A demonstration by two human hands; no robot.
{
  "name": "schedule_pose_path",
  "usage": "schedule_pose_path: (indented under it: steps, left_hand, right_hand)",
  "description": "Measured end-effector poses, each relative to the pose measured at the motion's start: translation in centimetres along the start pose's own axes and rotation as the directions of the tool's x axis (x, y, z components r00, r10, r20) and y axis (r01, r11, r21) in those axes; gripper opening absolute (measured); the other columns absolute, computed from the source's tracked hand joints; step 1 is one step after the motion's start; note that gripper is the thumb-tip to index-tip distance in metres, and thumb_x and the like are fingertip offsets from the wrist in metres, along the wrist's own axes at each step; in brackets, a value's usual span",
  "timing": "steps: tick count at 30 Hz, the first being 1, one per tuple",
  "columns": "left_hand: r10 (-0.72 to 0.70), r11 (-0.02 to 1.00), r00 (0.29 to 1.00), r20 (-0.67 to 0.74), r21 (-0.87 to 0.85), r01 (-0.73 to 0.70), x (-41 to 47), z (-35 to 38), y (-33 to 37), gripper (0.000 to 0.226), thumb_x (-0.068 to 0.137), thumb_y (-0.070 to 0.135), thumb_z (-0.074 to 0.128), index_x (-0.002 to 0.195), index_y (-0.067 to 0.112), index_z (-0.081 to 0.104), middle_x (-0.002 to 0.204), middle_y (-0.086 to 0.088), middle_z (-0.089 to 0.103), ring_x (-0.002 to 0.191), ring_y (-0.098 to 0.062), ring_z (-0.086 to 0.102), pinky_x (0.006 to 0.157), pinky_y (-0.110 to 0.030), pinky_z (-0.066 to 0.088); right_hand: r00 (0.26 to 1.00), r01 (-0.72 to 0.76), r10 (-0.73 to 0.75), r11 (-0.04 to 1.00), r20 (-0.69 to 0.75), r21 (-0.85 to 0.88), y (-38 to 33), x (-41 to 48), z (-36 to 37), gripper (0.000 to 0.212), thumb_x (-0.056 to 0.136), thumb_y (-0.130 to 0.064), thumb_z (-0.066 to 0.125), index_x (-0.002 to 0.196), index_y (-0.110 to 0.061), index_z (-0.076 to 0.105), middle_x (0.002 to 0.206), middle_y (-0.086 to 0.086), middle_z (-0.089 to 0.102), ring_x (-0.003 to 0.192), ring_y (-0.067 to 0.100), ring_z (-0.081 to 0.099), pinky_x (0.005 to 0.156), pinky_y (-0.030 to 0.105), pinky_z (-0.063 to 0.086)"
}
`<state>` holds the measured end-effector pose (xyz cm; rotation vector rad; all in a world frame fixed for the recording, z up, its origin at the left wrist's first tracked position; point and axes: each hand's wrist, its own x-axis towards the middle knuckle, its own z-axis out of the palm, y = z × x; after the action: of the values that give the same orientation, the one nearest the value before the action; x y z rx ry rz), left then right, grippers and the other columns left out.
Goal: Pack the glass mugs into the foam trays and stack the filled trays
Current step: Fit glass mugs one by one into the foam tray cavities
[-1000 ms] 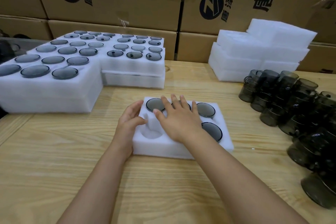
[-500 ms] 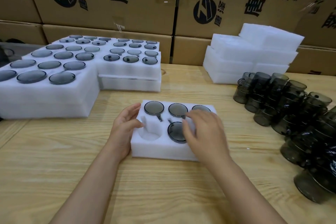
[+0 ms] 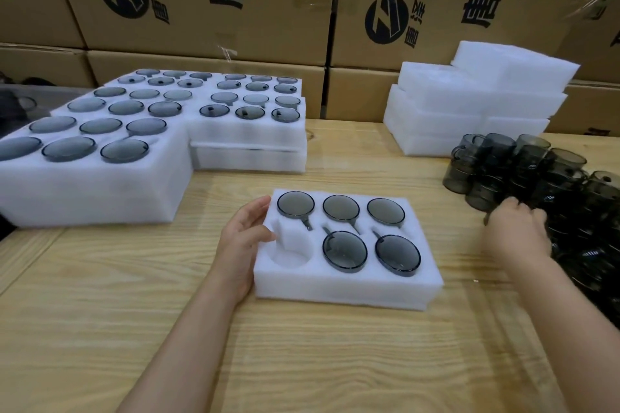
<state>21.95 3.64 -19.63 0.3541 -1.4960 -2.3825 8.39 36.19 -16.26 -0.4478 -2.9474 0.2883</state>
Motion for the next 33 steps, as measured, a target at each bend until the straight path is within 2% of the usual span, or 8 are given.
schedule_pose_path:
  steps: [5,10,14,17,21,26,30,33]
  left_hand:
    - [-0.010,1.000,1.000,-0.017,0.000,0.010,0.2,0.1,0.0,0.056,0.059,-0.008,0.052,0.110,0.012,0.064,0.094,0.004,0.073,0.082,-0.012,0.070,0.062,-0.023,0.055]
    - [-0.012,1.000,0.999,-0.038,0.017,0.012,0.3,0.0,-0.1,0.054,0.075,-0.021,0.037,0.111,0.010,0.063,0.098,0.002,0.071,0.082,-0.010,0.069,0.062,-0.022,0.055]
    - [-0.008,1.000,0.999,-0.043,0.008,0.008,0.4,0.1,-0.2,0.053,0.075,-0.021,0.037,0.110,0.010,0.063,0.098,0.003,0.070,0.080,-0.007,0.069,0.061,-0.021,0.054]
    - [0.007,1.000,1.000,-0.027,0.007,-0.007,0.3,0.1,-0.2,0.050,0.067,-0.012,0.048,0.109,0.010,0.063,0.097,0.003,0.071,0.080,-0.006,0.070,0.060,-0.020,0.054]
    - [0.017,1.000,1.000,-0.008,0.022,-0.017,0.4,0.0,-0.2,0.058,0.051,-0.001,0.050,0.106,0.013,0.064,0.090,0.008,0.074,0.081,-0.007,0.070,0.061,-0.021,0.054]
    - [0.036,0.997,0.999,0.000,0.065,-0.036,0.6,-0.1,-0.4,0.058,0.050,0.000,0.051,0.105,0.014,0.064,0.087,0.010,0.074,0.080,-0.007,0.070,0.060,-0.021,0.054]
    - [0.096,0.993,0.995,0.018,0.067,-0.097,0.4,0.1,-0.4,0.053,0.053,0.002,0.052,0.102,0.015,0.065,0.088,0.010,0.074,0.083,-0.006,0.069,0.062,-0.019,0.053]
    - [0.273,0.940,0.962,-0.011,0.216,-0.264,-0.2,0.4,0.1,0.044,0.060,0.009,0.056,0.102,0.019,0.064,0.106,0.003,0.068,0.105,-0.014,0.060,0.086,-0.026,0.049]
  right_hand:
    - [1.000,0.013,-0.016,0.977,-0.009,-0.214,0.1,1.6,-1.1,0.022,0.088,-0.006,0.055,0.106,0.004,0.059,0.114,0.024,0.051,0.115,0.040,0.037,0.084,0.047,0.043]
    - [0.980,0.105,-0.160,0.921,-0.118,-0.375,-0.1,1.9,-1.3,0.035,0.090,-0.033,0.058,0.108,-0.003,0.066,0.120,0.017,0.050,0.112,0.035,0.041,0.091,0.041,0.038]
    - [0.958,0.228,-0.260,0.948,-0.124,-0.221,-0.8,0.9,-0.7,0.041,0.092,-0.043,0.051,0.092,-0.006,0.070,0.113,0.013,0.055,0.107,0.034,0.047,0.087,0.041,0.042]
    - [0.971,0.240,-0.241,0.965,0.010,-0.106,-1.3,-0.6,-0.5,0.044,0.090,-0.051,0.049,0.071,-0.013,0.060,0.094,0.009,0.058,0.094,0.031,0.053,0.081,0.039,0.047]
    - [0.955,0.295,-0.291,0.953,0.062,-0.072,-0.8,-2.6,0.1,0.025,0.085,-0.047,0.058,0.075,-0.024,0.058,0.098,0.004,0.050,0.097,0.030,0.054,0.074,0.033,0.045]
    - [0.971,0.226,-0.212,0.963,-0.110,0.144,-0.5,-5.2,0.0,0.027,0.083,-0.038,0.066,0.082,-0.012,0.056,0.097,0.011,0.051,0.097,0.036,0.051,0.069,0.035,0.041]
    - [0.915,0.307,-0.175,0.886,-0.363,0.348,-2.0,-8.1,-2.0,0.036,0.079,-0.036,0.071,0.092,-0.008,0.052,0.102,0.014,0.055,0.096,0.037,0.050,0.073,0.040,0.043]
    - [0.847,0.448,-0.198,0.764,-0.493,0.465,-4.8,-11.0,-3.8,0.043,0.072,-0.036,0.077,0.091,-0.012,0.047,0.091,0.006,0.054,0.089,0.032,0.050,0.070,0.035,0.035]
